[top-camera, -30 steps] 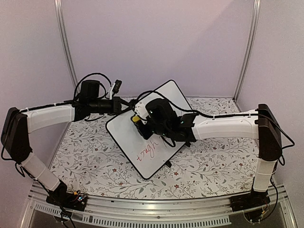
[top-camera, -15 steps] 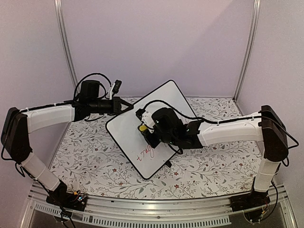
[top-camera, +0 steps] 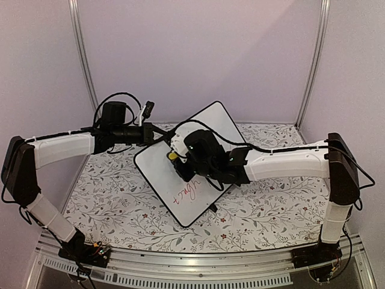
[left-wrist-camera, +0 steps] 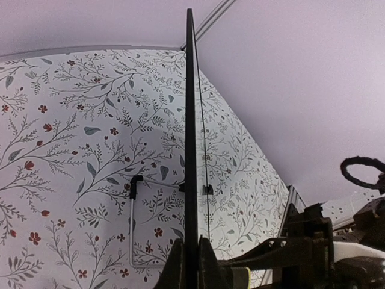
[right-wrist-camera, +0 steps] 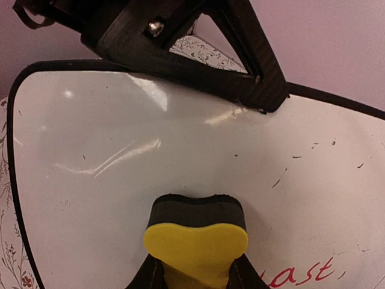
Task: Erase the whiteboard
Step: Erase the whiteboard at the center of the board.
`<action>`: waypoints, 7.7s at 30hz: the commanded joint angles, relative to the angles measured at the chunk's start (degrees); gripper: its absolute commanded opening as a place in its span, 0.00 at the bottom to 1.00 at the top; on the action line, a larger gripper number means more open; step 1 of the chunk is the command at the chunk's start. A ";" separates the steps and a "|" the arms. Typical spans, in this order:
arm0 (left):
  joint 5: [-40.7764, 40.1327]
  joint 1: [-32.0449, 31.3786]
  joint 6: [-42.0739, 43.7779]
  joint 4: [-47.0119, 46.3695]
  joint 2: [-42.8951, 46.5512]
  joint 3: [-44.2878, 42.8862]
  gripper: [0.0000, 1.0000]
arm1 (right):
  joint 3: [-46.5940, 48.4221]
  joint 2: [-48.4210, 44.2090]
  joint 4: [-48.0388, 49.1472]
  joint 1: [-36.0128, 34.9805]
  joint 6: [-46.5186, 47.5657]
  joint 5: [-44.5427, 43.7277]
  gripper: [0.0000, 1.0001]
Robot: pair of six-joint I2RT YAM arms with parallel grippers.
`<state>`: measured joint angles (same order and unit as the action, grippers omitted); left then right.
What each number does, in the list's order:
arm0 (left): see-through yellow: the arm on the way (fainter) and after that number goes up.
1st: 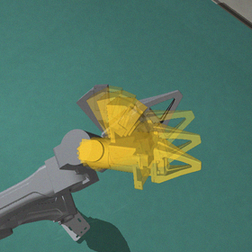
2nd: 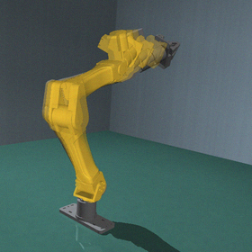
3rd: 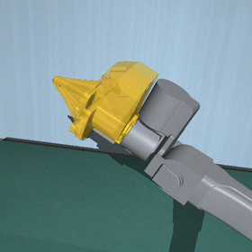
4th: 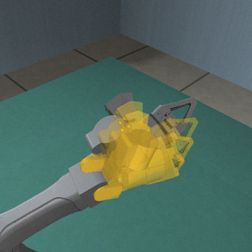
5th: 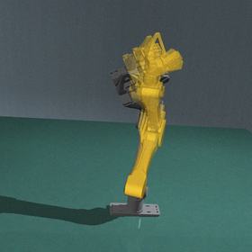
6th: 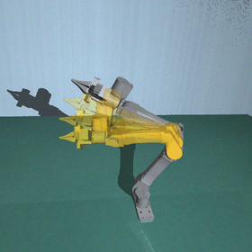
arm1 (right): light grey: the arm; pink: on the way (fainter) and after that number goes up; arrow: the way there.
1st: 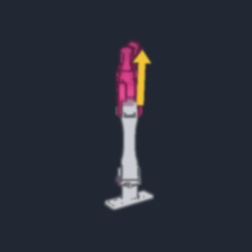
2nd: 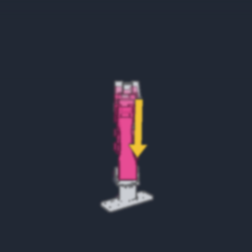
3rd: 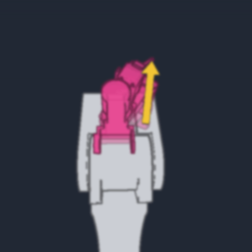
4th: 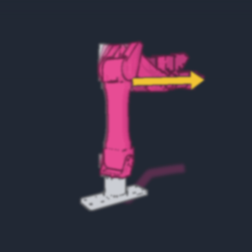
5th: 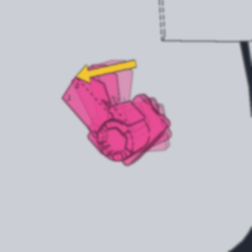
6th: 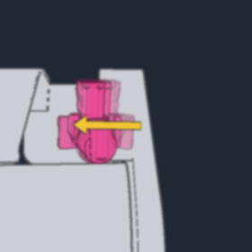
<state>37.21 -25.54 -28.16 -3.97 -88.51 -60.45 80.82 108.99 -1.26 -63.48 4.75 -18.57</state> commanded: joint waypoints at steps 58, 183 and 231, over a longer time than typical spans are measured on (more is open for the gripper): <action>2.60 -0.55 1.32 -3.59 2.03 0.17 0.00 | -7.61 0.62 11.85 -12.66 4.22 -4.51 0.02; 2.95 -0.71 1.19 -3.82 2.77 0.42 0.00 | -8.73 -14.07 7.34 -3.47 -1.78 -12.94 0.00; 1.99 -0.57 0.99 -3.16 2.10 0.15 0.00 | -19.67 -5.47 22.24 6.97 -3.84 3.71 0.00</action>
<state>35.79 -25.32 -28.86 -3.84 -88.07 -60.10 62.28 104.22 22.50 -56.62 1.65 -14.81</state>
